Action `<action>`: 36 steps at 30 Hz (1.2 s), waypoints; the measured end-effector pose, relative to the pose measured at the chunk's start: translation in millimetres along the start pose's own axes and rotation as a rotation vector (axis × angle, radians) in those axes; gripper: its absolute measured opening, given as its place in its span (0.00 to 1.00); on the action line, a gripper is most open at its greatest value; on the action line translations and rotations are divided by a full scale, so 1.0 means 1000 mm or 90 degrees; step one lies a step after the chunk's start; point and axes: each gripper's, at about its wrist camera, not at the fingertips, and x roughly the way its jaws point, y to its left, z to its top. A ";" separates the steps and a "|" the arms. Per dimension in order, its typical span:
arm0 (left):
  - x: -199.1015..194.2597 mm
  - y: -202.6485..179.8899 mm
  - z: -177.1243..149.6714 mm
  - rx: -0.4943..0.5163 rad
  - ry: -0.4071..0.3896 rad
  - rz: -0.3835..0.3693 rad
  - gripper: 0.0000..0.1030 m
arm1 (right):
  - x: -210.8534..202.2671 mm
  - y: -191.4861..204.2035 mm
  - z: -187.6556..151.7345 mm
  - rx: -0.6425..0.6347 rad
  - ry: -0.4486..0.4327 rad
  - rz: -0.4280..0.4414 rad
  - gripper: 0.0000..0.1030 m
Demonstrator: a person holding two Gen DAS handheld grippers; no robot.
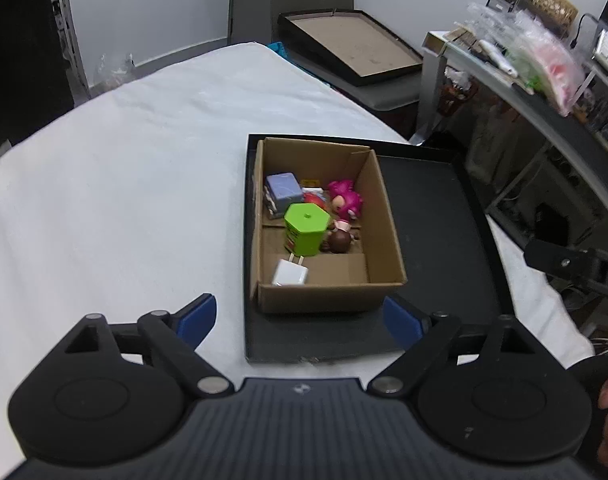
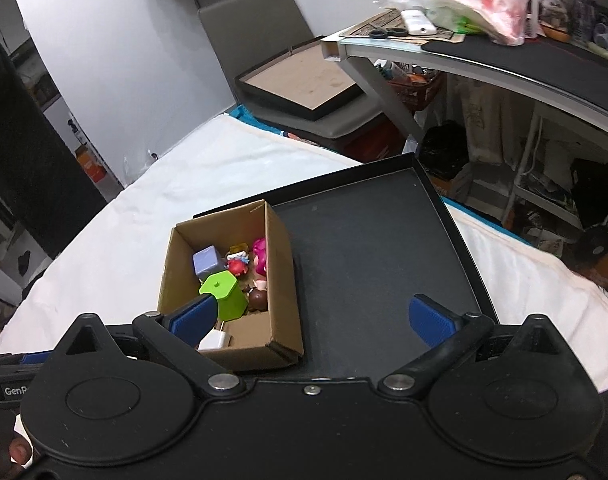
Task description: Organize rigid objects
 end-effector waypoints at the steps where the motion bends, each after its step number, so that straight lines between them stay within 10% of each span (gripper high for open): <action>1: -0.004 0.000 -0.002 0.000 -0.004 -0.001 0.88 | -0.004 0.001 -0.002 -0.004 -0.003 -0.002 1.00; 36: -0.109 -0.032 -0.042 0.106 -0.138 0.002 0.93 | -0.124 0.027 -0.049 -0.064 -0.103 -0.060 1.00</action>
